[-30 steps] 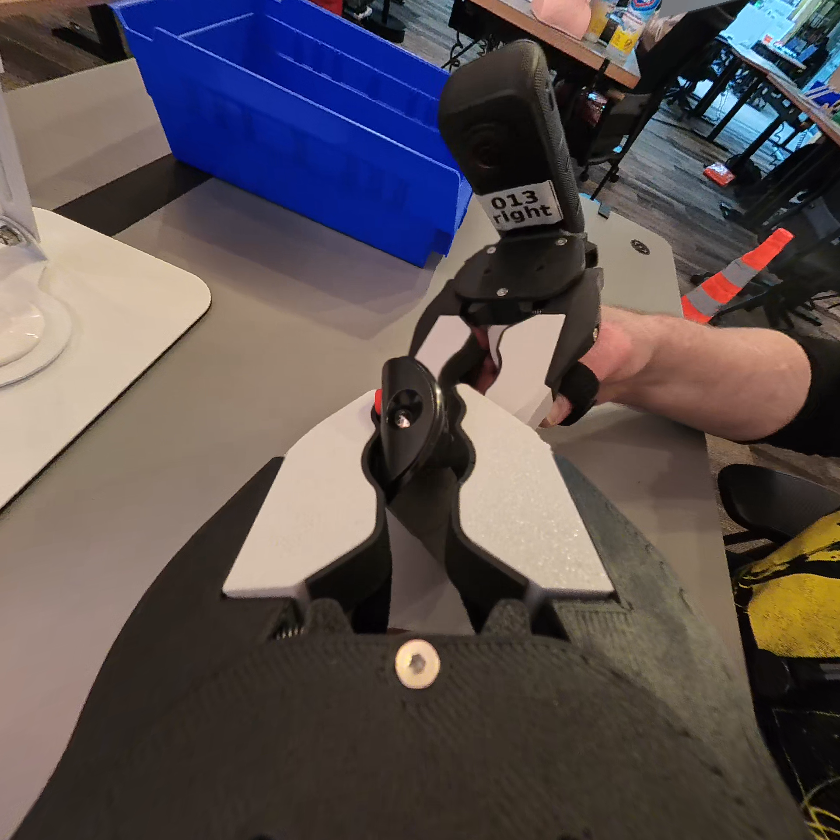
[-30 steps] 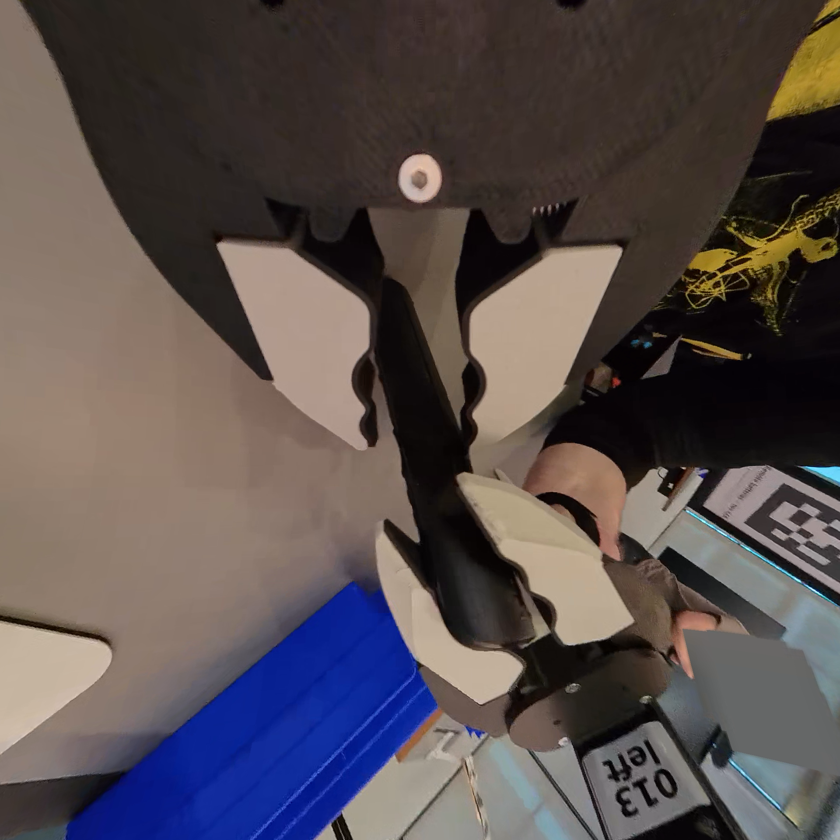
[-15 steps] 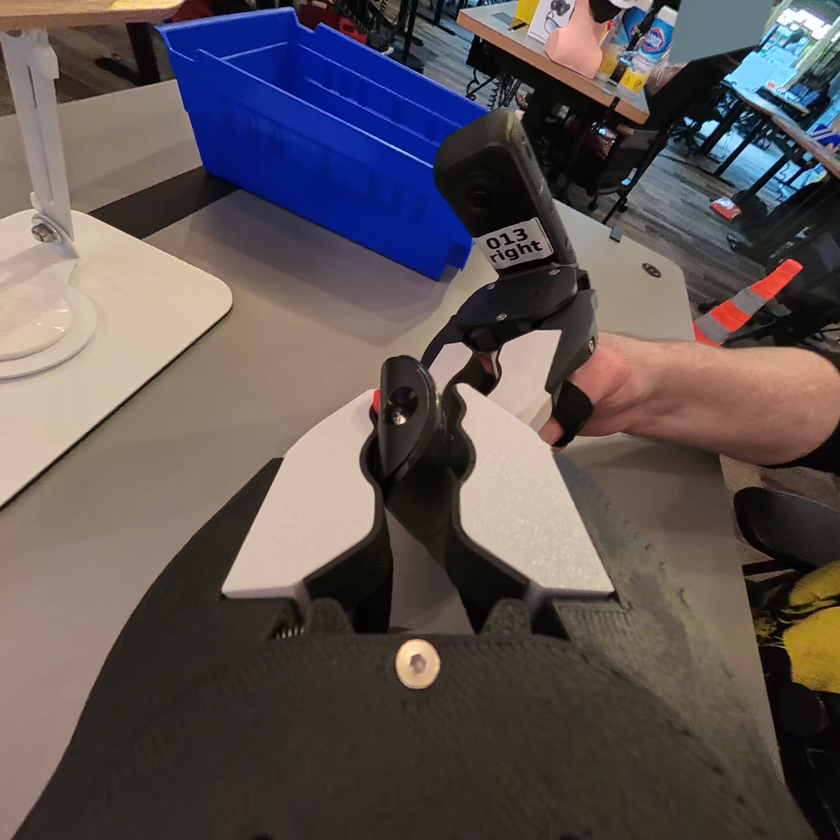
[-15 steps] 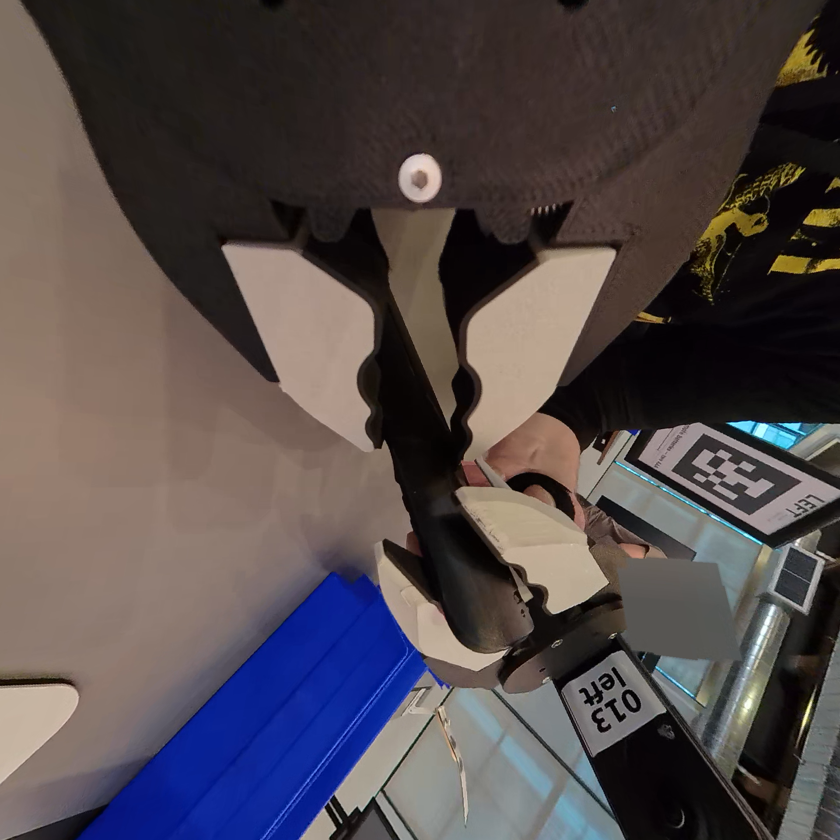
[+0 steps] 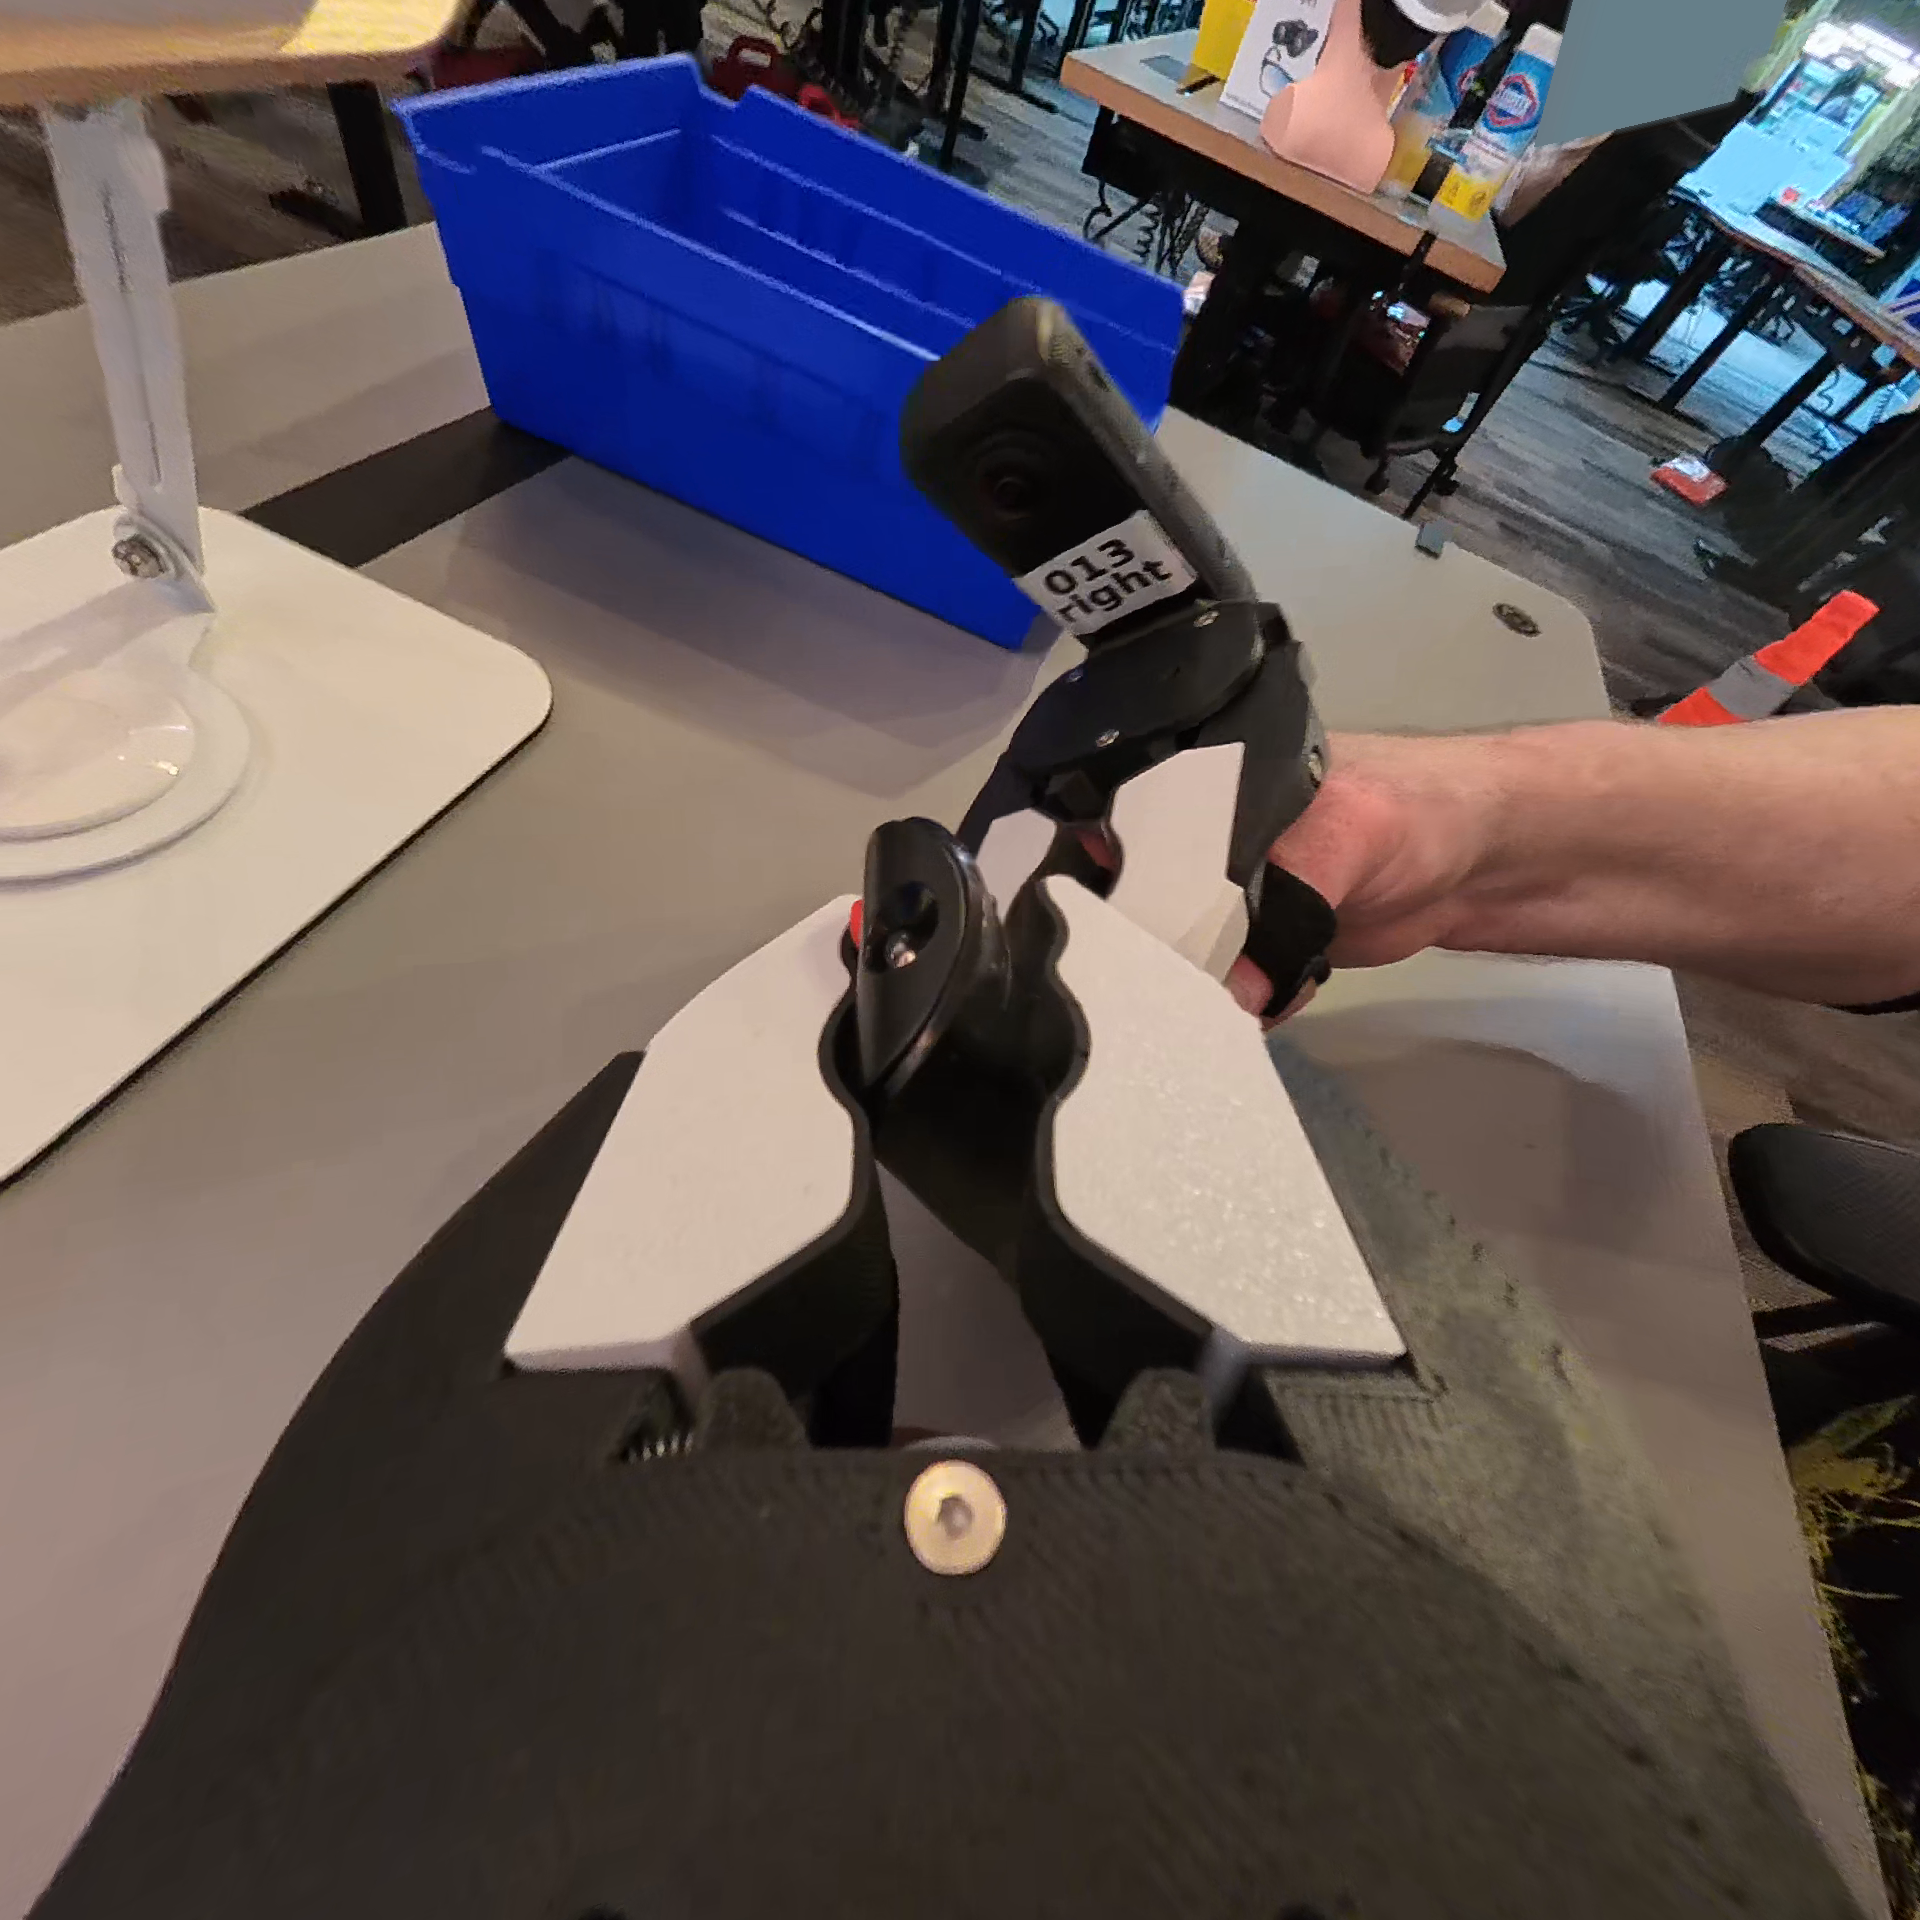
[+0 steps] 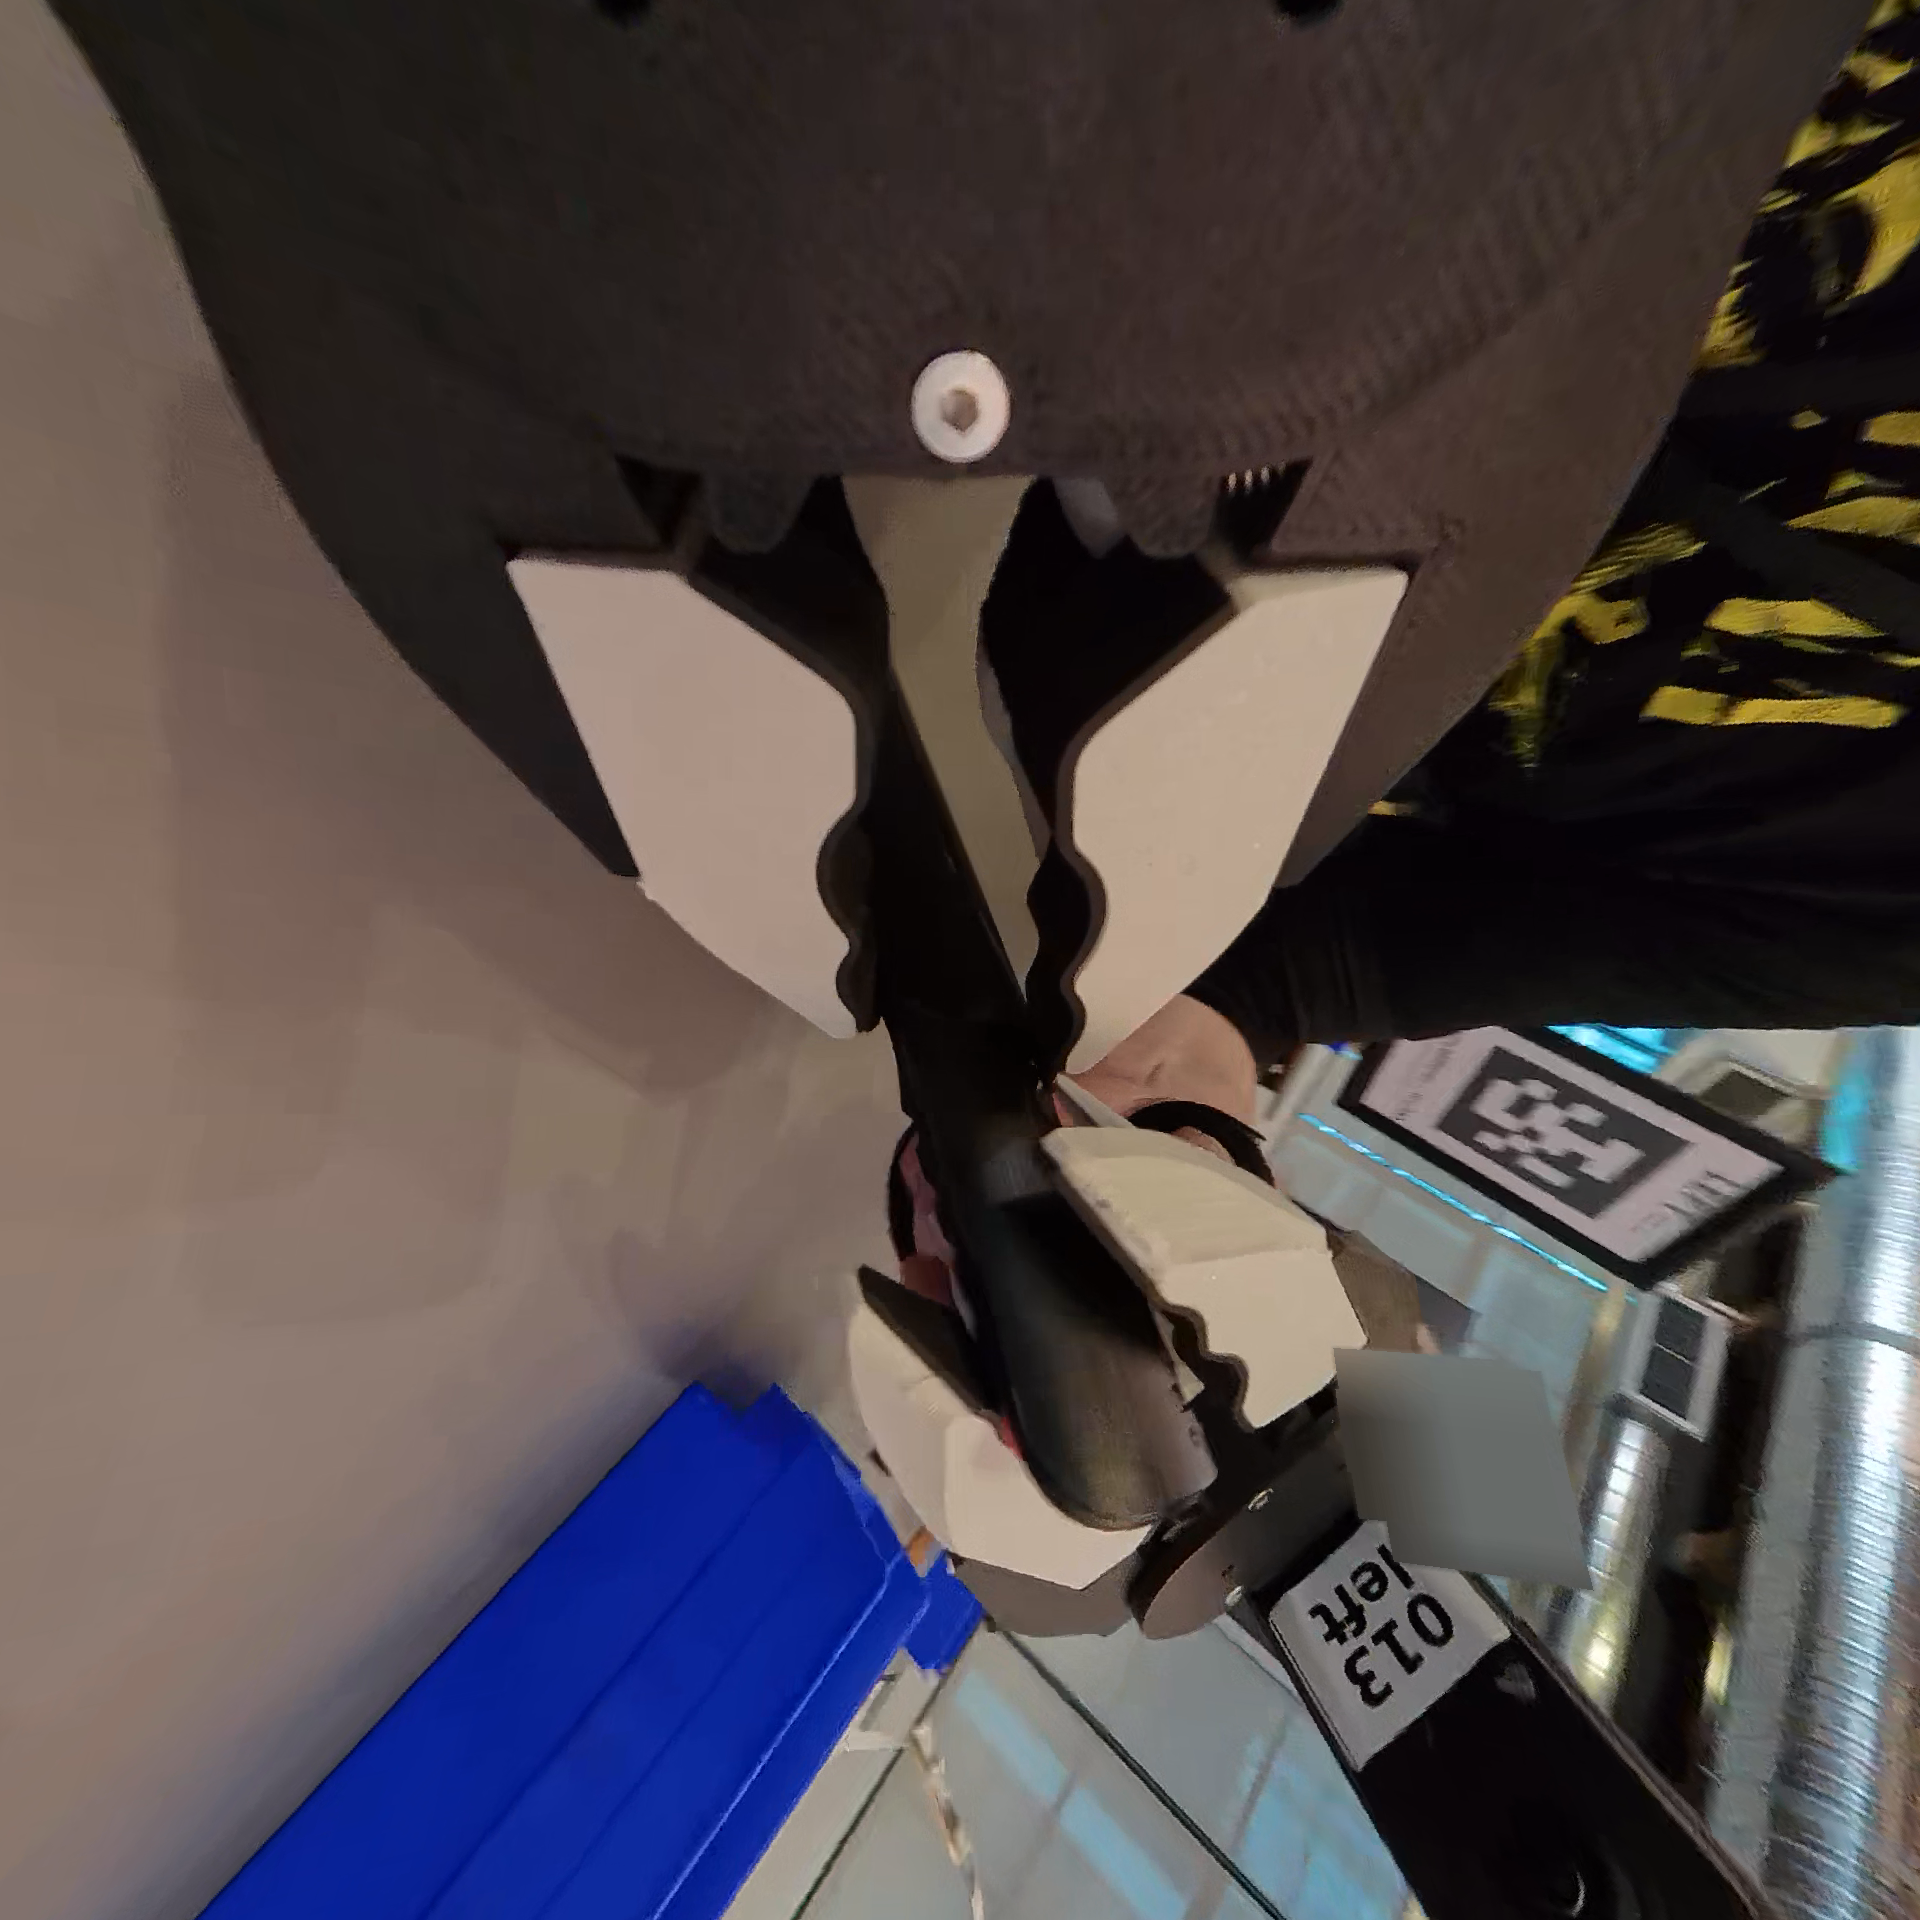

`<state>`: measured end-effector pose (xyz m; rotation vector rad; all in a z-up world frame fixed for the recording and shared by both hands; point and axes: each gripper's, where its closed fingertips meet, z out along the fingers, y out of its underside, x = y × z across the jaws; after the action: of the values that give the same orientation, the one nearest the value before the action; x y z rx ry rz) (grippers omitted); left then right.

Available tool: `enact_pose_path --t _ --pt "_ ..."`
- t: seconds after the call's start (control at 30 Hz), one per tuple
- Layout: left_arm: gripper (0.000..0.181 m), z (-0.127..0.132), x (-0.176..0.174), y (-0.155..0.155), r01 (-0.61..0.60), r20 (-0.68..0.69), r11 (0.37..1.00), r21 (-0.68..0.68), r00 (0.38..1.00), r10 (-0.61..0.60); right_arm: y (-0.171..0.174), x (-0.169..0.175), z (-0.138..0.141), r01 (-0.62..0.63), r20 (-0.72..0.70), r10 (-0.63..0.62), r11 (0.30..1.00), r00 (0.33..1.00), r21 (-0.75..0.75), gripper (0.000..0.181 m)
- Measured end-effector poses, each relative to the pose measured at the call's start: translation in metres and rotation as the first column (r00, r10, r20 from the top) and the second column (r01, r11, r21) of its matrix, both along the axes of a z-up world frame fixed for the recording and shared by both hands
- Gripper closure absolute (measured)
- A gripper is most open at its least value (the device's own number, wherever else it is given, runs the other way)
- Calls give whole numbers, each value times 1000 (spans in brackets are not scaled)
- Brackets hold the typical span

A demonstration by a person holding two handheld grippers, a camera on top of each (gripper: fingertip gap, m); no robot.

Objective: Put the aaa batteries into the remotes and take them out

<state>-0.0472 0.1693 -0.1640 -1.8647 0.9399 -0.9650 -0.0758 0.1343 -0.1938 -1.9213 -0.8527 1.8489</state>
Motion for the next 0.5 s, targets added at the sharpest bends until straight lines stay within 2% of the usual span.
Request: enact_pose_path --t 0.2,0.5 --pt "155 10 12 -14 39 -18 997 64 999 -37 -11 8 6 -46 -14 45 999 999 -22 151" --pt "156 15 14 -26 28 -36 991 132 999 -23 -23 10 7 -68 15 68 998 998 -6 149"
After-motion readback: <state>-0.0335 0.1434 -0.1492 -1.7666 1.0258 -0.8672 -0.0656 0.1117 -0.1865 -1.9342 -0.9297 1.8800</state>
